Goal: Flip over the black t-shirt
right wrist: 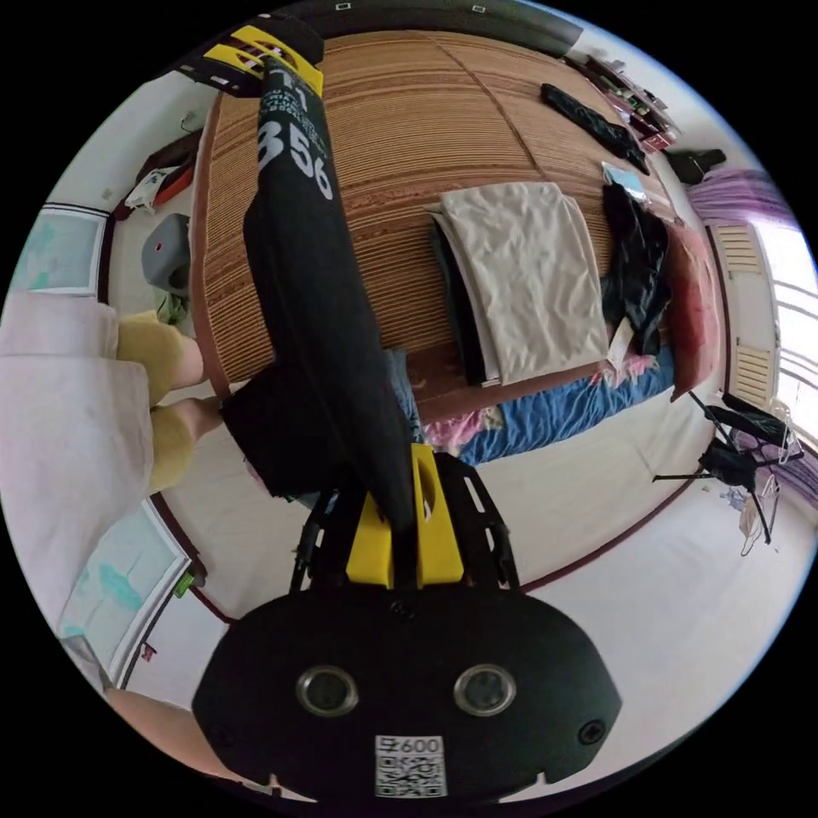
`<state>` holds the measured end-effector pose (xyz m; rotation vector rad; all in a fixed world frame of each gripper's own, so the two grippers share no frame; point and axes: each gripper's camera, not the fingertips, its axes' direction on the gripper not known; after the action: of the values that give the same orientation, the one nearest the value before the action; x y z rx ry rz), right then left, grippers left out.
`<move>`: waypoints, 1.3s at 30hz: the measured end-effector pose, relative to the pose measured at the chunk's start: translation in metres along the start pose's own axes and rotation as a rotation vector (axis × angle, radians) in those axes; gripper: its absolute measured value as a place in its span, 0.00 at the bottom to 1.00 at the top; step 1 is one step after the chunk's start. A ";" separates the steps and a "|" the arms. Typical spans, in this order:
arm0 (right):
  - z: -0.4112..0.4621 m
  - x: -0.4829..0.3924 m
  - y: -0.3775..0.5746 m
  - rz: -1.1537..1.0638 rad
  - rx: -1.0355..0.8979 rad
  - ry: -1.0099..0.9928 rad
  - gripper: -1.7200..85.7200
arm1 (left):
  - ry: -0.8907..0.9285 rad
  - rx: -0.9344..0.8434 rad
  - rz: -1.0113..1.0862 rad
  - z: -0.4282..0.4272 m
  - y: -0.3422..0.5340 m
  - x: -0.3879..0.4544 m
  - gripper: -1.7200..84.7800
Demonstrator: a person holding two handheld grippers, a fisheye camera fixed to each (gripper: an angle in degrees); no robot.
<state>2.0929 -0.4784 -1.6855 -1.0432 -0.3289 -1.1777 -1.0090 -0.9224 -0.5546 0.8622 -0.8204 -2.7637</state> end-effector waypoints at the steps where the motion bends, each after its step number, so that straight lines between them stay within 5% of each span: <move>1: -0.012 0.021 -0.009 0.030 0.014 0.047 0.01 | -0.030 0.011 -0.010 0.006 -0.005 -0.024 0.04; 9: 0.023 0.079 -0.074 0.323 0.208 0.471 0.01 | -0.417 0.137 -0.160 0.103 -0.026 -0.095 0.03; 13: 0.137 0.037 -0.126 0.386 0.181 0.702 0.01 | -0.644 0.182 -0.149 0.235 -0.031 -0.031 0.03; 17: 0.234 -0.035 -0.156 0.318 0.103 0.870 0.01 | -0.568 0.161 -0.144 0.346 -0.029 0.038 0.03; 20: 0.252 -0.069 -0.154 0.259 0.091 1.020 0.01 | -0.672 0.216 -0.185 0.370 -0.018 0.065 0.03; 25: 0.233 -0.074 -0.128 0.289 0.078 0.952 0.01 | -0.693 0.232 -0.230 0.377 0.000 0.078 0.03; 30: 0.231 -0.051 -0.061 0.604 -0.121 0.890 0.01 | -0.625 0.089 -0.318 0.388 0.035 0.084 0.03; 35: 0.178 -0.085 0.056 1.023 0.017 0.643 0.01 | -0.415 -0.049 -0.632 0.370 0.106 0.096 0.03; 39: 0.153 -0.129 0.129 1.154 0.119 0.388 0.01 | -0.247 -0.132 -0.786 0.339 0.136 0.126 0.03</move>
<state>2.1981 -0.2778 -1.7594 -0.6756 0.4737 -0.2743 -1.3083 -0.9159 -0.3095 0.9902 -0.3502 -3.6091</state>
